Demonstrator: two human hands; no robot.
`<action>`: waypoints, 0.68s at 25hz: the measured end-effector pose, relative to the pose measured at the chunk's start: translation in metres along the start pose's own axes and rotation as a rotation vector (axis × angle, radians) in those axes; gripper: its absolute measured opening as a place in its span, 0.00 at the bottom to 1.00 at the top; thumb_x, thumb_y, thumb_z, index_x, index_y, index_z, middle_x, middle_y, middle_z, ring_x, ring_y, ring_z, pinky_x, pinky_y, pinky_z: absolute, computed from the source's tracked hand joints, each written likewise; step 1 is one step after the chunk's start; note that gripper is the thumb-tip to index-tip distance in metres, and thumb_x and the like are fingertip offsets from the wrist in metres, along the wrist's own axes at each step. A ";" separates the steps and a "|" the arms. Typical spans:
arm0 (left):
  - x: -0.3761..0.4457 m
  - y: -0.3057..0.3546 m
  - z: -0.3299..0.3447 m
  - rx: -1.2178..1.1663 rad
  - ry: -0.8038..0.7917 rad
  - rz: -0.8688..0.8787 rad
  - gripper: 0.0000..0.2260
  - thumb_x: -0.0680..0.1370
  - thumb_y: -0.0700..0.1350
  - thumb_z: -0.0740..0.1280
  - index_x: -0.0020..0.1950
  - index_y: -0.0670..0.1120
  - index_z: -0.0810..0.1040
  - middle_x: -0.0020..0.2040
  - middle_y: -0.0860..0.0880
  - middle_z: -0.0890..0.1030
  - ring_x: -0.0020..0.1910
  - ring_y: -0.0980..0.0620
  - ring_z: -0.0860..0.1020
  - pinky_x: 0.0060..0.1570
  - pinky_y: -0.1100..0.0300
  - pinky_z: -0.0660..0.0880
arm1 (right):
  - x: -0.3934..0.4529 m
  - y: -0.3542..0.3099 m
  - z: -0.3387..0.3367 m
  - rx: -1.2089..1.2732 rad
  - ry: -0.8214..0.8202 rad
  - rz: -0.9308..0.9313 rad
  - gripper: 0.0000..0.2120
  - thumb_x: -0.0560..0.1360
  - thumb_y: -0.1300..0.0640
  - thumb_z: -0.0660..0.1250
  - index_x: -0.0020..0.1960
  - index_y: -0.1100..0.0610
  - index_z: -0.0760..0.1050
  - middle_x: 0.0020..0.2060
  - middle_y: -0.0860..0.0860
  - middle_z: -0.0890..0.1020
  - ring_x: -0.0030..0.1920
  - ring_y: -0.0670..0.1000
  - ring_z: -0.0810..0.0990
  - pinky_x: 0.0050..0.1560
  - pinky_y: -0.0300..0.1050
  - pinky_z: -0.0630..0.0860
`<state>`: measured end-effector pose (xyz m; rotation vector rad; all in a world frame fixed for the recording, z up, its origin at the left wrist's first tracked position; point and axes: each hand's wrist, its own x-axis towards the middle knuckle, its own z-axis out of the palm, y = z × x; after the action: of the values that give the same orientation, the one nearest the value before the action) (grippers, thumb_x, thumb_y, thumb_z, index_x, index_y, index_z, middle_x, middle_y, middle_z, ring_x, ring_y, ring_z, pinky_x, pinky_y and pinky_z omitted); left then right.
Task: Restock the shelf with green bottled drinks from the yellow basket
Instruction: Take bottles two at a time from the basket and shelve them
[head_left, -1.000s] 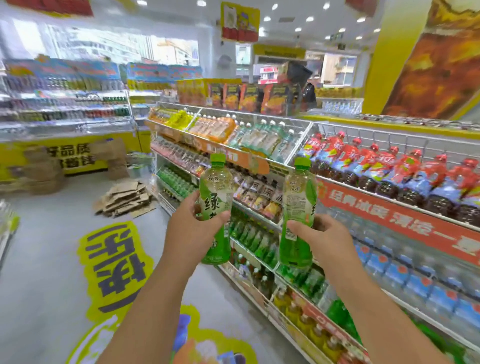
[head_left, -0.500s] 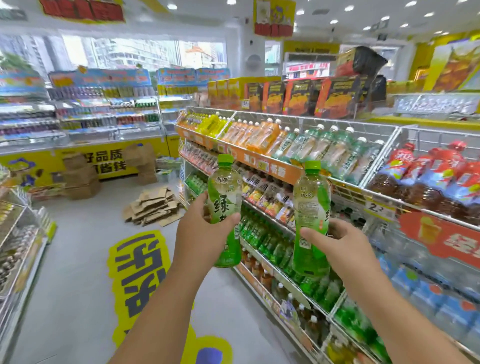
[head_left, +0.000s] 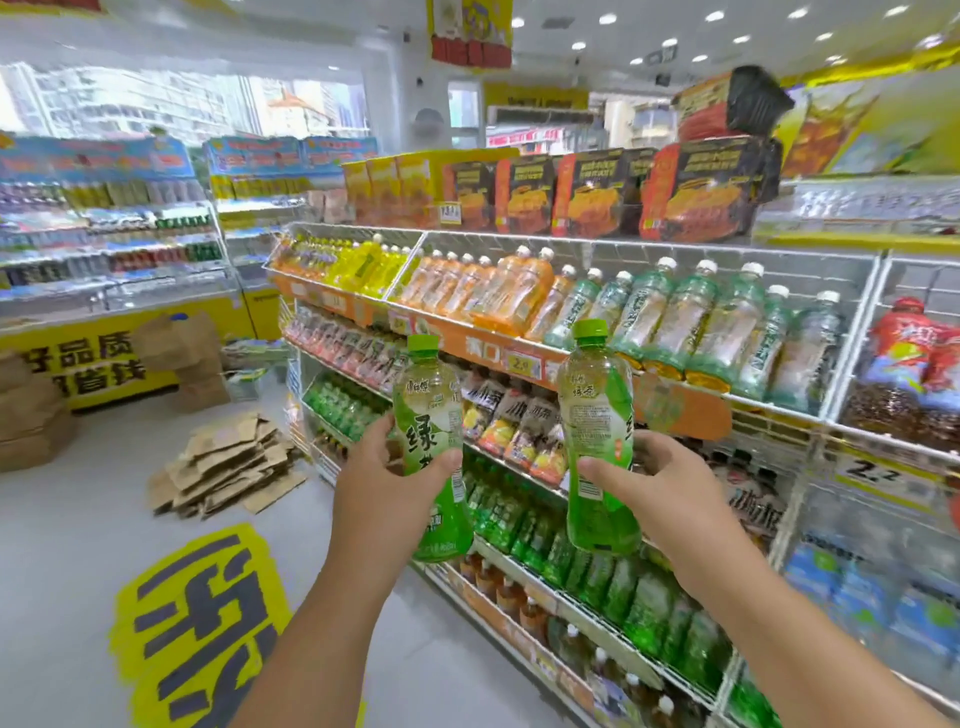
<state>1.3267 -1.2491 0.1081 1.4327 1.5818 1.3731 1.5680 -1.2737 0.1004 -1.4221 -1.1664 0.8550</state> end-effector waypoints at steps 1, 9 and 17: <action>0.019 -0.008 -0.004 -0.006 -0.028 0.009 0.38 0.73 0.55 0.77 0.79 0.55 0.63 0.73 0.50 0.71 0.67 0.52 0.71 0.62 0.50 0.72 | 0.006 0.001 0.015 -0.006 0.029 0.012 0.16 0.72 0.48 0.78 0.58 0.46 0.78 0.49 0.42 0.84 0.47 0.44 0.83 0.43 0.44 0.80; 0.149 -0.034 -0.005 0.008 -0.311 0.064 0.38 0.73 0.55 0.77 0.79 0.55 0.63 0.72 0.48 0.72 0.65 0.47 0.73 0.61 0.48 0.73 | 0.026 0.001 0.078 -0.026 0.366 0.123 0.19 0.72 0.47 0.78 0.60 0.46 0.78 0.52 0.42 0.83 0.50 0.42 0.80 0.44 0.39 0.74; 0.200 -0.039 0.068 -0.081 -0.507 0.064 0.35 0.74 0.53 0.77 0.77 0.56 0.65 0.58 0.57 0.71 0.56 0.57 0.69 0.53 0.54 0.71 | 0.077 0.018 0.066 -0.116 0.525 0.215 0.17 0.72 0.46 0.78 0.58 0.45 0.78 0.50 0.46 0.84 0.51 0.50 0.83 0.54 0.53 0.81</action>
<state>1.3271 -1.0346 0.0921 1.6319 1.1490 0.9872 1.5306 -1.1809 0.0771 -1.7556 -0.6794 0.5113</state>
